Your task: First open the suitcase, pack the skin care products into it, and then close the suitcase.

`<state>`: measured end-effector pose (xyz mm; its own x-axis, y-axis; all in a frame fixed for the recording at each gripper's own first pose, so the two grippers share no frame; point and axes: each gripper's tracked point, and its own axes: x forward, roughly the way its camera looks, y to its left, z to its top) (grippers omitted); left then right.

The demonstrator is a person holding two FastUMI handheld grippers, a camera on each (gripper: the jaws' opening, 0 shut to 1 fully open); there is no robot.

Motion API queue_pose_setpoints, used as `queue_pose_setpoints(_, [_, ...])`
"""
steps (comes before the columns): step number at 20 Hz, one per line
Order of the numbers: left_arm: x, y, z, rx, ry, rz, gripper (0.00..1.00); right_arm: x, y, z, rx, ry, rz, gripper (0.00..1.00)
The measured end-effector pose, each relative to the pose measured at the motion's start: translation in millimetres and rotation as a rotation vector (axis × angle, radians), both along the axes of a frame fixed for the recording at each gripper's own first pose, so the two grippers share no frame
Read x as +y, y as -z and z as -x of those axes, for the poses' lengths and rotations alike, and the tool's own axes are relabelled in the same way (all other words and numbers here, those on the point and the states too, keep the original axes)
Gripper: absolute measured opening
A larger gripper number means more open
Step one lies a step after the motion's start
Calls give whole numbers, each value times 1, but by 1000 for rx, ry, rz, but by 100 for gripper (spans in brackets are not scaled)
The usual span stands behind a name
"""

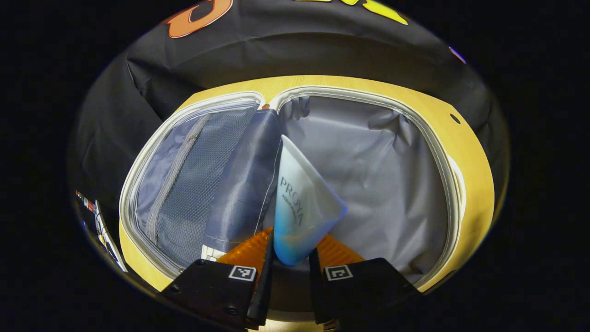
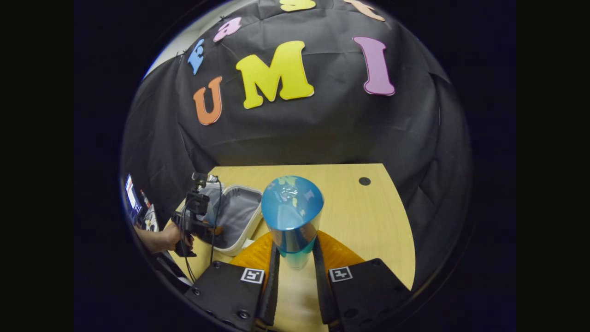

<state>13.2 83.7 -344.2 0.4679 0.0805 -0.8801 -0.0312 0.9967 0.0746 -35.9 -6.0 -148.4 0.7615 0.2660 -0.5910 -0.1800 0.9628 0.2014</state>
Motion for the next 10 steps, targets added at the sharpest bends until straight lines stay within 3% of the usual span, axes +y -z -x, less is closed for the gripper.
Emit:
queue_pose_setpoints(3, [0, 0, -3, -1, -32, -4, 42, 10, -2, 1, -1, -27, 7, 32])
queue_pose_setpoints(4, [0, 0, -3, 2, -36, -4, 36, 13, -3, 2, 1, -38, 10, 34])
queue_pose_setpoints(5, [0, 1, -5, -3, -37, -6, 42, 16, -4, 5, -1, -47, 14, 35])
queue_pose_setpoints(8, [-4, 1, -6, -2, -29, 8, 43, 32, -8, 10, -15, -96, 38, 35])
queue_pose_setpoints(9, [-10, -1, -5, -5, -21, 30, 53, 39, -9, 12, -20, -111, 39, 35])
queue_pose_setpoints(10, [-16, -3, -7, -17, -9, 52, 51, 47, -10, 13, -24, -128, 36, 34])
